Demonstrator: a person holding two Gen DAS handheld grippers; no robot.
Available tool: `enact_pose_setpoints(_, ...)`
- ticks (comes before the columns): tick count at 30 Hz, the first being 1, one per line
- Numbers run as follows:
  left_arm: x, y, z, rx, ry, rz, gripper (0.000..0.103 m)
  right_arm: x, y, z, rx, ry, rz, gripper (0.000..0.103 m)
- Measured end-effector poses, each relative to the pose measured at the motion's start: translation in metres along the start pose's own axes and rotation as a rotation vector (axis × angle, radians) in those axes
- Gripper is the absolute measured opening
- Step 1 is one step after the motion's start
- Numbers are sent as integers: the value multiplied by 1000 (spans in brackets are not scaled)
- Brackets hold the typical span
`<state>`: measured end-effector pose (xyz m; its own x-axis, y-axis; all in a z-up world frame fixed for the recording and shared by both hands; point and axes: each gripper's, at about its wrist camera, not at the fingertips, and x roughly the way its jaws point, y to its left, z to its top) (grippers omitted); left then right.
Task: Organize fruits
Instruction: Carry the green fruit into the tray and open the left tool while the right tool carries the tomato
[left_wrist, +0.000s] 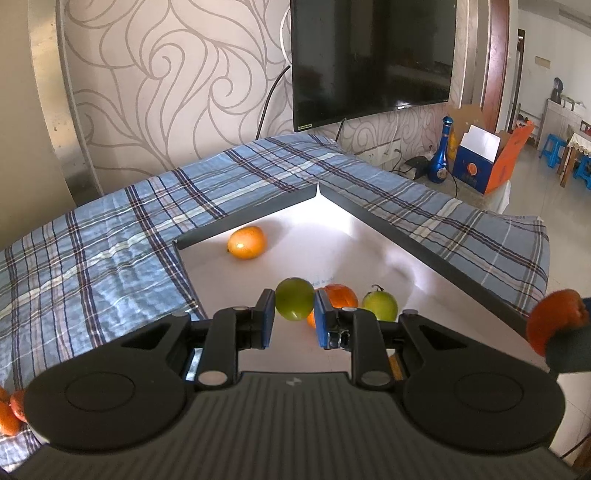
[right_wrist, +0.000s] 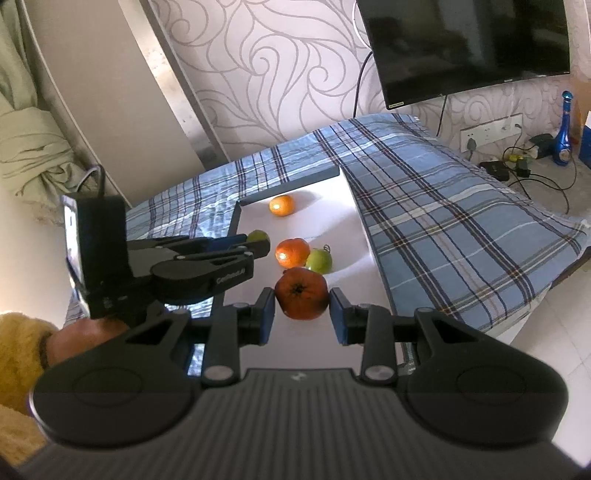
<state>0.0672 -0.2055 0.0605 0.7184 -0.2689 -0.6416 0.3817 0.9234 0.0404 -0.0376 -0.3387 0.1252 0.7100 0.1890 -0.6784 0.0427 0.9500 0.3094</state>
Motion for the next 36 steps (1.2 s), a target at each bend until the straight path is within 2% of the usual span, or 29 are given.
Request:
enact_pose_setpoints(14, 19, 3, 3, -8, 16, 19, 27, 0, -1, 0, -1, 10, -17, 36)
enact_pose_setpoints(36, 15, -5, 8, 5, 4, 64, 28, 10, -5, 4, -17, 32, 42, 36)
